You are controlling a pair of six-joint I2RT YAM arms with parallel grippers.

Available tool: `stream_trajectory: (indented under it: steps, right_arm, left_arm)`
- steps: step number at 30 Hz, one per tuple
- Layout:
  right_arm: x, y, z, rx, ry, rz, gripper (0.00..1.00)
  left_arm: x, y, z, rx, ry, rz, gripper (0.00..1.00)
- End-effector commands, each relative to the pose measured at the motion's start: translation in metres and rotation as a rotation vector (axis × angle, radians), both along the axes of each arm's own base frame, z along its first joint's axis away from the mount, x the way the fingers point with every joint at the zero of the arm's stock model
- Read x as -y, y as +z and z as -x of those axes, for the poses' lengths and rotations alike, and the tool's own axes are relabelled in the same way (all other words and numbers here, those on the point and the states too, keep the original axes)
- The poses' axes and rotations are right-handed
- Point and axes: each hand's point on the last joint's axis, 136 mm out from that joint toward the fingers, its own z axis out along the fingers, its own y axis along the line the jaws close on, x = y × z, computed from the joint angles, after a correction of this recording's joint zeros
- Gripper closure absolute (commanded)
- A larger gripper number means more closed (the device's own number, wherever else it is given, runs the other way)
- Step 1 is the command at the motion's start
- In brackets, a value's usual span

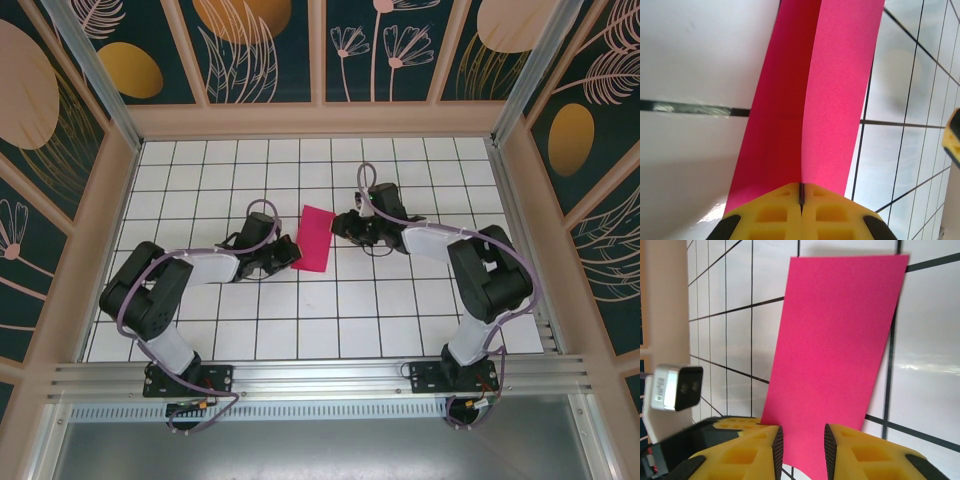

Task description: Fold a paper plane with a square sheet of paper (pick it up from the middle)

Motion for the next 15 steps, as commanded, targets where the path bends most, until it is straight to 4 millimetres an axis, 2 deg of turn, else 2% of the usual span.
stream_trajectory:
  steps: [1, 7, 15]
  right_arm:
    - [-0.016, -0.002, -0.003, 0.025, 0.033, 0.023, 0.73]
    - [-0.036, -0.021, 0.006, -0.027, 0.065, 0.056, 0.87]
    - [-0.038, -0.046, 0.011, -0.123, 0.046, 0.106, 0.91]
  left_arm:
    - [-0.011, -0.007, 0.005, 0.005, -0.03, -0.071, 0.96]
    - [-0.01, -0.011, 0.006, -0.005, -0.057, -0.085, 0.95]
    - [0.003, -0.001, -0.001, 0.0, -0.112, -0.062, 0.95]
